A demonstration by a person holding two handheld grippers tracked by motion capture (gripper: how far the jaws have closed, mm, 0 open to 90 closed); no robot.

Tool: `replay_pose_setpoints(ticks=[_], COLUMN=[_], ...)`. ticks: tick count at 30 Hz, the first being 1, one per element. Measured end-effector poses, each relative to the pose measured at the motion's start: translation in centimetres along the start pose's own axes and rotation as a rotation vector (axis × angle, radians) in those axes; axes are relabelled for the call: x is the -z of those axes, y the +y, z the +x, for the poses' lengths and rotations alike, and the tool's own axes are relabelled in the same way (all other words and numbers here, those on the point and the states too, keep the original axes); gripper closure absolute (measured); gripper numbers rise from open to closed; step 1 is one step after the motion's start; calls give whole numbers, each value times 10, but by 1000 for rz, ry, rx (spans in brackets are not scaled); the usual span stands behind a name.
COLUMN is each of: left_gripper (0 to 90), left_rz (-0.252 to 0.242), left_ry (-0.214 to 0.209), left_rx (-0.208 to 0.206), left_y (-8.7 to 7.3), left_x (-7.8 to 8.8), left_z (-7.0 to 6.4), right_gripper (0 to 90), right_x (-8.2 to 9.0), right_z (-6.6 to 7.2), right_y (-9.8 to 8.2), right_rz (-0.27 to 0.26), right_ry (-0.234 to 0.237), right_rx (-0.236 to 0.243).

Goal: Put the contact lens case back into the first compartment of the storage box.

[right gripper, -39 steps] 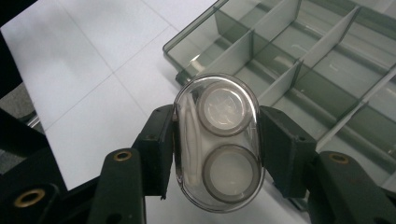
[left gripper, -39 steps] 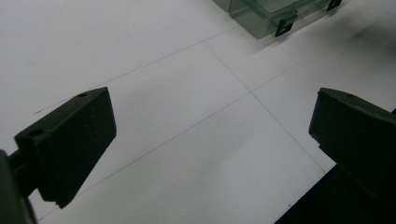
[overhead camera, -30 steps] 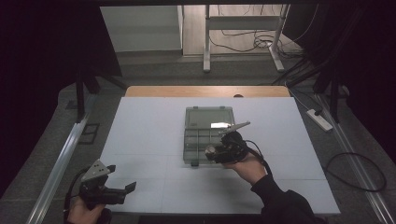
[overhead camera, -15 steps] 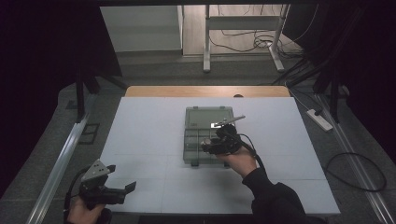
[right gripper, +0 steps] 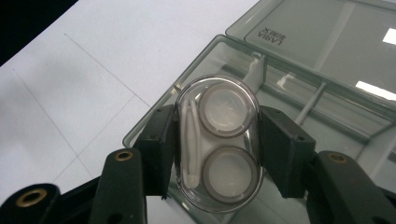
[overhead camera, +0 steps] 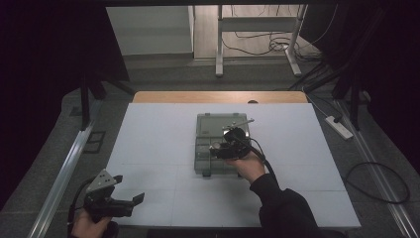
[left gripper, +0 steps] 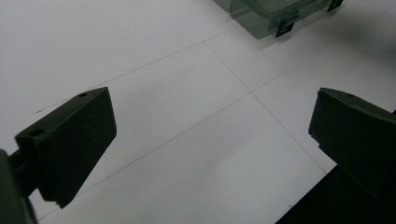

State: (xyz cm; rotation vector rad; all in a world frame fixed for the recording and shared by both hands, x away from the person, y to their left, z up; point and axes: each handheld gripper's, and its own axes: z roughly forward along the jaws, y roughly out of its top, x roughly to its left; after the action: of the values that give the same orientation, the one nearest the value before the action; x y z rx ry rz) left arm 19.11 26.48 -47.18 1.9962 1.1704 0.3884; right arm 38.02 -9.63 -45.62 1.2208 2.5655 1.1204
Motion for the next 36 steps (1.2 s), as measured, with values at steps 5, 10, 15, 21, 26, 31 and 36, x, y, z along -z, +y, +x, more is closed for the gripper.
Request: replay_pose_setpoints(ticks=[5, 10, 15, 21, 26, 31, 36], left_gripper=[8, 8, 8, 8, 8, 8, 8], left_rz=[0, -2, -2, -1, -1, -2, -4], left_ry=[0, 0, 1, 0, 1, -1, -3], left_rx=[0, 3, 3, 4, 4, 3, 3], left_y=[0, 0, 0, 0, 0, 0, 0], left_x=[0, 0, 0, 0, 0, 0, 0], left_z=[0, 0, 0, 0, 0, 0, 0], right_gripper=[483, 484, 484, 484, 485, 485, 485], right_x=[-7, -16, -25, -33, -39, -46, -52], right_z=[3, 5, 7, 8, 9, 12, 14], right_y=[5, 12, 16, 21, 25, 28, 32], right_rz=[-8, -9, -8, -10, -10, -9, -10], right_ry=[-4, -12, -20, -31, -38, -49, -65], right_rx=[-1, -9, -12, -24, -26, -32, -36])
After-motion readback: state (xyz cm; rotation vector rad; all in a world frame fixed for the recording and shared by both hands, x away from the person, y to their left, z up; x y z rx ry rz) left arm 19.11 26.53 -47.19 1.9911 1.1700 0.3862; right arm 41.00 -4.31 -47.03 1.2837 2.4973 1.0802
